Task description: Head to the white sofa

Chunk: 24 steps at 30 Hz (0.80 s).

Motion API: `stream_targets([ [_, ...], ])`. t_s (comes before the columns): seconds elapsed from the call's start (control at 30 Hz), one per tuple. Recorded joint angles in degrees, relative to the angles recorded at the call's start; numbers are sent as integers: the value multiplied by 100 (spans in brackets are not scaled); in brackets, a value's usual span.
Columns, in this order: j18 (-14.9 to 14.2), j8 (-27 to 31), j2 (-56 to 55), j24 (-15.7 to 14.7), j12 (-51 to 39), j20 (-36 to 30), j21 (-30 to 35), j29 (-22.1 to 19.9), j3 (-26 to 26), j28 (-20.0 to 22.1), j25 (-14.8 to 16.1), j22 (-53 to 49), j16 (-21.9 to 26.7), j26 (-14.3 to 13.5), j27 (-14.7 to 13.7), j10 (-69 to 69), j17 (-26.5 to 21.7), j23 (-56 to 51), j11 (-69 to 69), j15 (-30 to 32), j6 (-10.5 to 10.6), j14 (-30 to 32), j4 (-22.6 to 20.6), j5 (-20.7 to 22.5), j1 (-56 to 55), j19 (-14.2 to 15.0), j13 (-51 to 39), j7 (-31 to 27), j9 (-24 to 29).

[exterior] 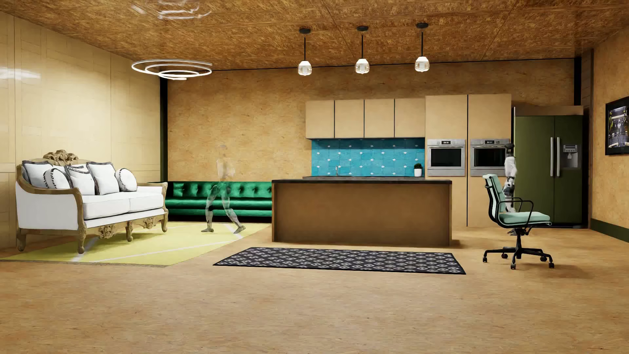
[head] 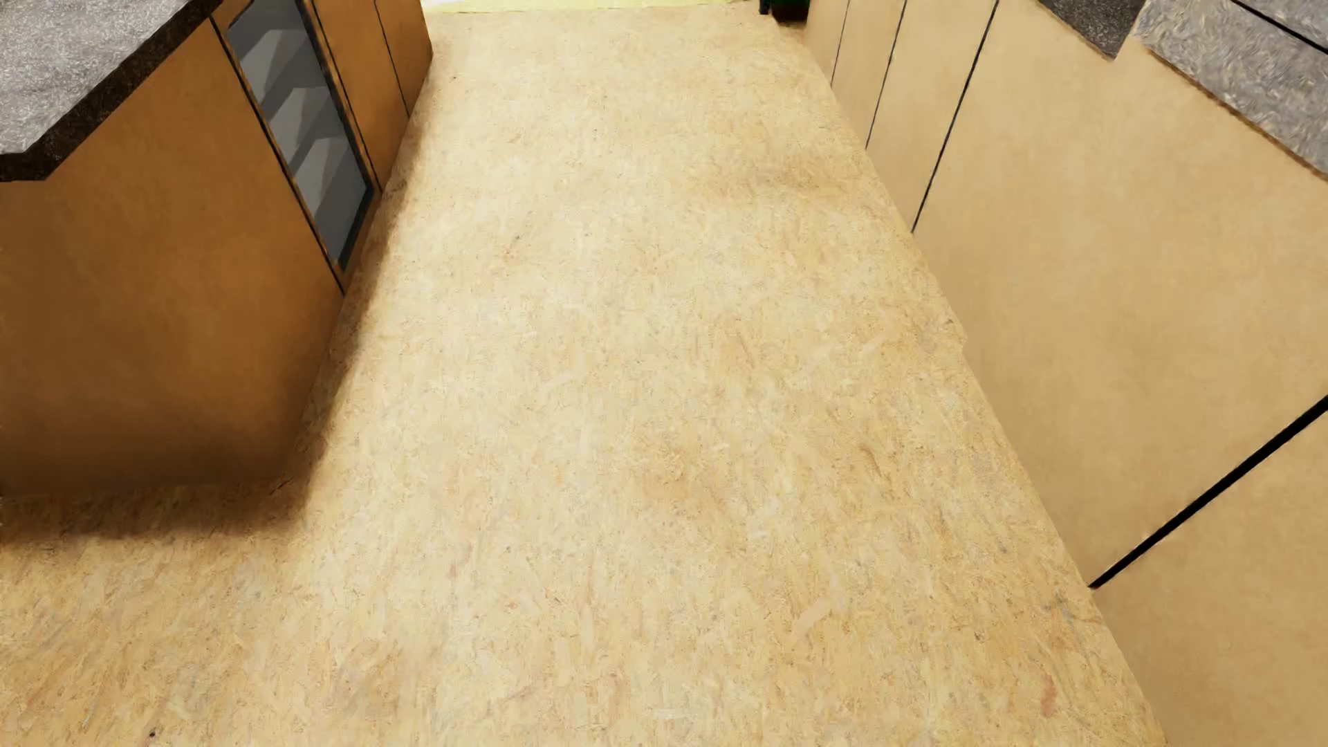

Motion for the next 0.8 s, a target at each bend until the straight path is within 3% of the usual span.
stream_targets([
  [0.03,0,0,6,0,25,-34,24,0,-10,0,0,-4,16,0,0,563,-14,-64,41,57,-20,-210,-17,5,-17,0,22,0,13],
  [0.1,0,0,-18,0,103,9,66,0,181,0,0,-7,46,0,0,1652,-43,-187,148,86,-50,-1389,-84,57,-239,0,58,0,3],
  [0.27,0,0,703,0,285,271,-144,0,744,0,0,-253,24,0,0,4350,-222,-888,155,-570,62,-1573,83,144,-2013,0,-119,0,509],
  [0.33,0,0,1013,0,447,297,-329,0,1208,0,0,-208,91,0,0,4061,-110,-1001,-44,-996,-108,-1408,92,-70,-2612,0,-256,0,489],
  [0.43,0,0,1733,0,542,152,-145,0,1384,0,0,87,114,0,0,3165,-231,-1257,-287,-1829,-126,-663,249,-155,-3345,0,-517,0,606],
  [0.53,0,0,2296,0,557,-19,-27,0,1595,0,0,363,92,0,0,2501,-237,-1197,-330,-2062,-103,-563,364,-231,-3773,0,-747,0,612],
  [0.6,0,0,2580,0,626,38,-99,0,1785,0,0,495,86,0,0,2920,-199,-947,-247,-1747,-143,-706,374,-385,-3937,0,-706,0,553],
  [0.67,0,0,2471,0,594,16,158,0,1917,0,0,654,101,0,0,3597,-122,-601,402,-587,-295,-876,266,-554,-3940,0,-497,0,480],
  [0.73,0,0,1831,0,509,-50,322,0,1704,0,0,732,72,0,0,3904,-71,-99,2096,1173,-278,-1304,25,-677,-3460,0,-304,0,478],
  [0.77,0,0,1239,0,466,-23,376,0,1537,0,0,614,49,0,0,3854,-93,44,3292,1610,-225,-1495,-87,-688,-3102,0,-216,0,520],
  [0.8,0,0,629,0,416,-10,373,0,1323,0,0,425,47,0,0,3744,-126,52,4351,1610,-184,-1661,-195,-699,-2677,0,-92,0,601],
])
